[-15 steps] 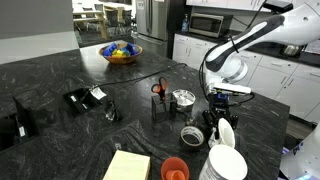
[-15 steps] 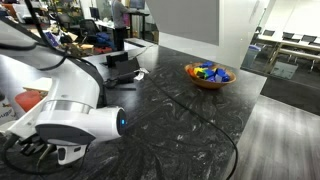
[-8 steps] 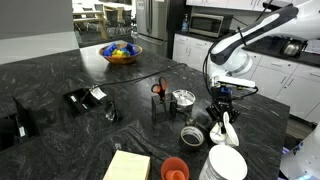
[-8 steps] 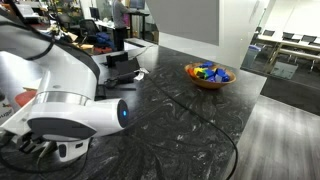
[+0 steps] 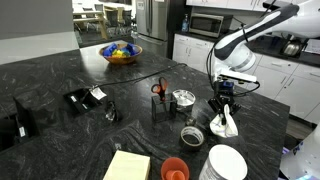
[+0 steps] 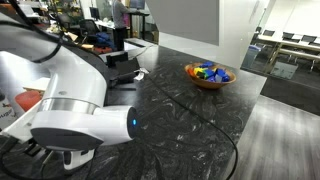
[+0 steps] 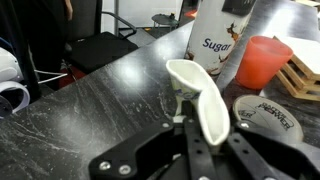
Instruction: Pick up the paper cup and move it to the left.
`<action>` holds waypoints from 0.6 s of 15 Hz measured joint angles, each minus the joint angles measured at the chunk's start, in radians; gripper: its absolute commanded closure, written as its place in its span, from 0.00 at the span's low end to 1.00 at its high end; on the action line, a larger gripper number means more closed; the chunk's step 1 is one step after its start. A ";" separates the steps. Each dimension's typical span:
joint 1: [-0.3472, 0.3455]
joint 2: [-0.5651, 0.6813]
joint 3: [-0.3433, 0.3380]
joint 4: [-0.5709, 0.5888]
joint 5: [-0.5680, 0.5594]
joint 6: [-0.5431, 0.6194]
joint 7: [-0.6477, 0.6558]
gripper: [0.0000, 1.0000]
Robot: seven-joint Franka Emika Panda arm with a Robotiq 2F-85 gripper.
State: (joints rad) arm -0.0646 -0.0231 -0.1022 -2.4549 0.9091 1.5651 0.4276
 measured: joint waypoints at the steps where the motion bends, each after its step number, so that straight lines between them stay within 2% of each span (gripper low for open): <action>1: -0.012 -0.010 -0.012 0.001 -0.006 -0.003 0.001 0.99; 9: -0.131 -0.131 -0.098 0.036 -0.055 -0.017 0.093 0.99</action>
State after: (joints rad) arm -0.1960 -0.1543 -0.2000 -2.4191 0.8542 1.5485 0.5204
